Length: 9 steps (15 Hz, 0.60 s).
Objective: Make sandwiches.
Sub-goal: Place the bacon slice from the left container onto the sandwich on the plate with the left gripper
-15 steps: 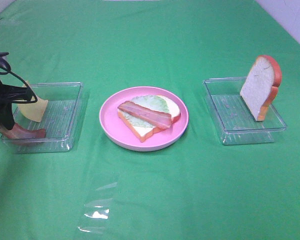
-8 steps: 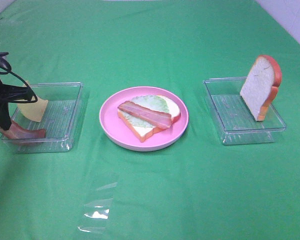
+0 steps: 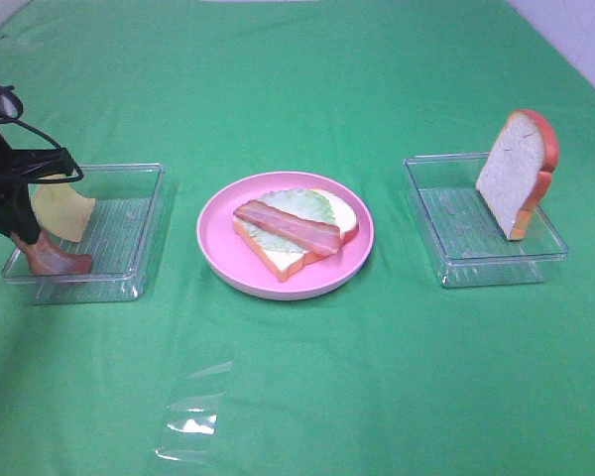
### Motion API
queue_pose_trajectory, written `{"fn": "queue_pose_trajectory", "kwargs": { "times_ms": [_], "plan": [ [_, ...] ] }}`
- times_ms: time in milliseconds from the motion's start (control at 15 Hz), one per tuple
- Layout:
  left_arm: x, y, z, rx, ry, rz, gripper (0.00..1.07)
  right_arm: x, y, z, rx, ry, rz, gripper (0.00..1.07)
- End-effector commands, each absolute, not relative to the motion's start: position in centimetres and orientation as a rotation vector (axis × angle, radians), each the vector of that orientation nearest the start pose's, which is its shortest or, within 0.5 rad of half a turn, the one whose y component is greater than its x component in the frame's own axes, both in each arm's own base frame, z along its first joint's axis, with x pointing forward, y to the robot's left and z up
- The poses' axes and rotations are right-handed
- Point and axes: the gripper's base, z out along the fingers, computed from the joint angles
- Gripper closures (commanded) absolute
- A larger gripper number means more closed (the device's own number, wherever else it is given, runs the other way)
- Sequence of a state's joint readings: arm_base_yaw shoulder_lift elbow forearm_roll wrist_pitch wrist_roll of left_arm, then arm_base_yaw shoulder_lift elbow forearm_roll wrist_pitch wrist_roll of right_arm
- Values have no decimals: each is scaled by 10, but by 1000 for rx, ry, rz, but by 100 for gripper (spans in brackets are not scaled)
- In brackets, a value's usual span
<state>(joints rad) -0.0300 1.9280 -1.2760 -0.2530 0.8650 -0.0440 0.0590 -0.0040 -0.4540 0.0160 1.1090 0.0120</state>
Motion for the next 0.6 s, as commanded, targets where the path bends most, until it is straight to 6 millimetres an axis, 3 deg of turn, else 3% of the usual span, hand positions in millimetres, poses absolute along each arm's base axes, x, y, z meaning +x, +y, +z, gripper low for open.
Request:
{"fn": "queue_pose_trajectory", "kwargs": {
  "times_ms": [67, 267, 400, 600],
  "plan": [
    [369, -37, 174, -289, 2985, -449, 107, -6, 1, 260, -46, 2099, 57, 10],
    [373, -52, 184, -288, 2917, -723, 107, -6, 1, 260, -46, 2099, 57, 10],
    [377, -57, 193, -295, 2883, -812, 107, -6, 1, 260, -46, 2099, 57, 10],
    [389, -73, 220, -235, 2800, -961, 107, -6, 1, 260, -46, 2099, 57, 10]
  ]
}}
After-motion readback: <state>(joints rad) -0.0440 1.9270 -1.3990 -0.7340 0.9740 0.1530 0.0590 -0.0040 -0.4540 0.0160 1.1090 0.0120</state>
